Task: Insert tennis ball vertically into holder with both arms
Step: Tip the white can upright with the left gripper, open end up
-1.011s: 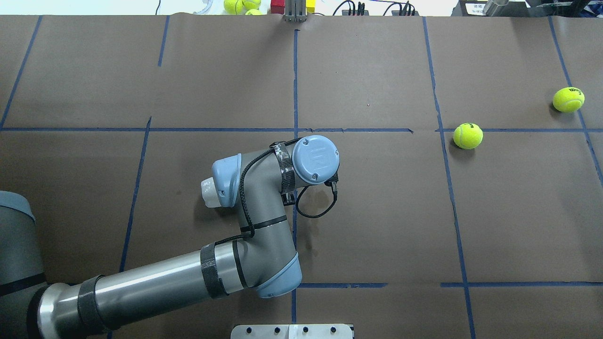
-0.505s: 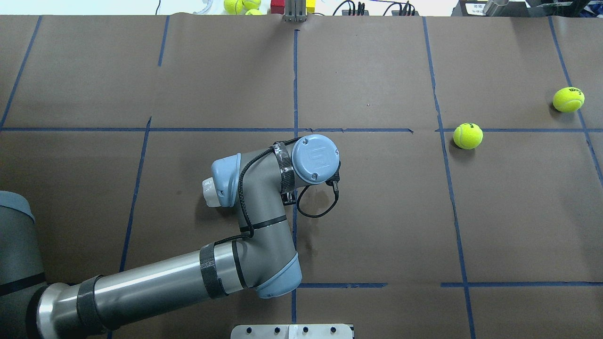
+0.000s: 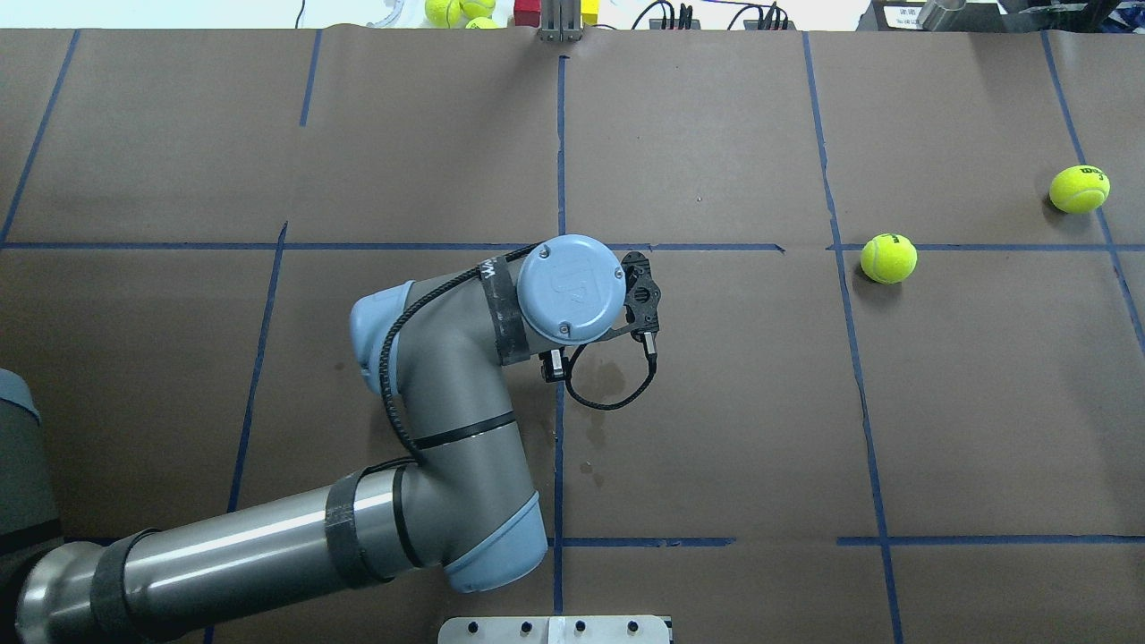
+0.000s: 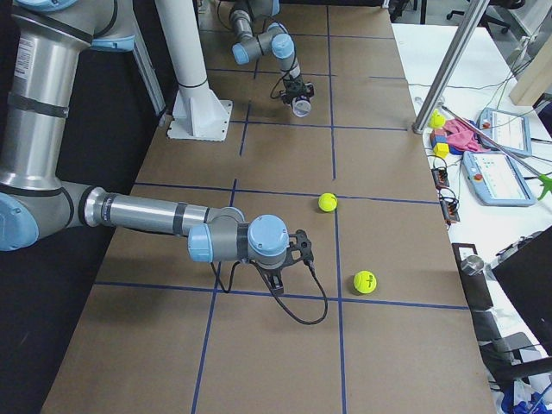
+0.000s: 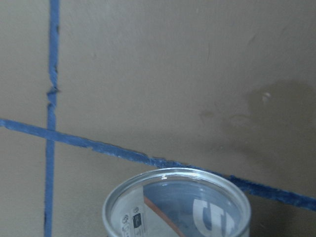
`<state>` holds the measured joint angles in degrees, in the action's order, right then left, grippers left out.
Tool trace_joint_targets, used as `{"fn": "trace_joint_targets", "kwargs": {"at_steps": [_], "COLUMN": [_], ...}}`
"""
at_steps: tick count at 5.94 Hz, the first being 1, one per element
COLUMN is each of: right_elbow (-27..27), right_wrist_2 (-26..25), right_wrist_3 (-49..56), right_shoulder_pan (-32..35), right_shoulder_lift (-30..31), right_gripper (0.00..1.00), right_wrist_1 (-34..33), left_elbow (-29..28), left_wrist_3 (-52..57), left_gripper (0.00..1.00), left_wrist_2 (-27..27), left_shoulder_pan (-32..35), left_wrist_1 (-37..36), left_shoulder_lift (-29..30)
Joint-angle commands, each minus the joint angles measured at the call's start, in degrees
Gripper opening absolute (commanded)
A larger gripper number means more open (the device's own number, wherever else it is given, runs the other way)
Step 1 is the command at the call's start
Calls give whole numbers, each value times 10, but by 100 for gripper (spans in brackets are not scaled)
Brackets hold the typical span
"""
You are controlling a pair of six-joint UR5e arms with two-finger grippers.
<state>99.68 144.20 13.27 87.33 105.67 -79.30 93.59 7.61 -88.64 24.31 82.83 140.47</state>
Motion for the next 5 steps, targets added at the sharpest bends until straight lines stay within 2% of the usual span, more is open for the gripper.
{"fn": "trace_joint_targets", "kwargs": {"at_steps": [1, 2, 4, 5], "right_elbow": [3, 16, 75, 94], "right_wrist_2": [5, 5, 0, -8], "right_wrist_3": [-21, -84, -193, -242], "right_shoulder_pan": [-6, -14, -40, -49], "right_shoulder_lift": [-16, -29, -30, -42], "right_gripper": [100, 100, 100, 100], "right_wrist_1": [12, 15, 15, 15], "left_elbow": [81, 78, 77, 52], "left_wrist_3": [-29, -87, -184, -203], "left_gripper": [68, 69, 69, 69], "left_wrist_2": [-3, -23, -32, -32], "left_shoulder_pan": [11, 12, 12, 10], "left_wrist_1": [149, 322, 512, 648], "left_shoulder_lift": [-53, -96, -121, -156]}}
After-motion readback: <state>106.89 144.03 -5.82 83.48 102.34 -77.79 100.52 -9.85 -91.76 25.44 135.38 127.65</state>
